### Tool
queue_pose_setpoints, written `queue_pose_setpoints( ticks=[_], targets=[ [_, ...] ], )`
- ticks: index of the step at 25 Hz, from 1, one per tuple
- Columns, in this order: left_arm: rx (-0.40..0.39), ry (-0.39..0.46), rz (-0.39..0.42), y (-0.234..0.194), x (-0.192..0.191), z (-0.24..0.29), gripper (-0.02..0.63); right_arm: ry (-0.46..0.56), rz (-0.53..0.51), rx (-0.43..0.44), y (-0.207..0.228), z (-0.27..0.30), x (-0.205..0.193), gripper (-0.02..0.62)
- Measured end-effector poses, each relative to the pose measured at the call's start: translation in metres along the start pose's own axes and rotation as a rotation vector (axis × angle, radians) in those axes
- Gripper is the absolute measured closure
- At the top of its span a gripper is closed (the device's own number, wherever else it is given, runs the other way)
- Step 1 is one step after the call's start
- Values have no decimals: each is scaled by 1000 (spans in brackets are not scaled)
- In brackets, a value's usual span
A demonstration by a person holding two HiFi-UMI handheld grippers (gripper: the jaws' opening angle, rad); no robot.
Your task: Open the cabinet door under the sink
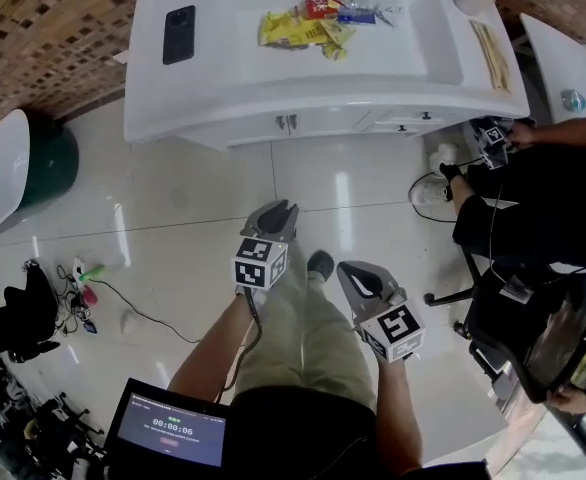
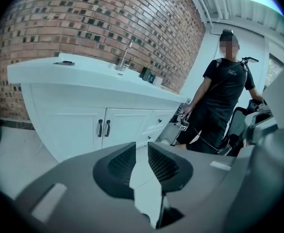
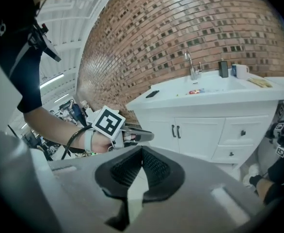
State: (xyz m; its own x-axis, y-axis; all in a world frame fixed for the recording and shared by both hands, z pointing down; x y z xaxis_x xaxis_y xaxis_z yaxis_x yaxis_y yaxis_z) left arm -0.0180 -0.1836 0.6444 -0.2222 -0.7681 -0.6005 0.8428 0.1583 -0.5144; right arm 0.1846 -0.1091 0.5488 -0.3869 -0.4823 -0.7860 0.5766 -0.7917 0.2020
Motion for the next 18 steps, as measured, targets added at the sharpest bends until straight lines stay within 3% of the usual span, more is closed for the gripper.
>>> queue_pose_setpoints(
  ticks=[9,13,18],
  targets=[
    [93,19,-15,-65,8,74,502,-16,77,-74,38,21,-18,604],
    [126,8,3,-94,21,110,496,-13,84,-69,37,39,-18,604],
    [180,-25,40,-122,40,155,494,-27,89,-4,25,55,-14,604]
  ],
)
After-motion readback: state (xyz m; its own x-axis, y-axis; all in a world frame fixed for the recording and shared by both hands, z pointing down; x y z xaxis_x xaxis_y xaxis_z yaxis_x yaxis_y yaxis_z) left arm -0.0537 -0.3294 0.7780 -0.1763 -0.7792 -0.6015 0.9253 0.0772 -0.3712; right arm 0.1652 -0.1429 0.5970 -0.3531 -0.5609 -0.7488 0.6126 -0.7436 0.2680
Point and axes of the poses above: the fingertips, and each gripper's own axes: z forward along the fingers, y to its right, x out of its top, the point moved 9 cm from there along -z, backward along the fingers, and after that the axes turned 12 degrees about -z, right-handed, at the moved point
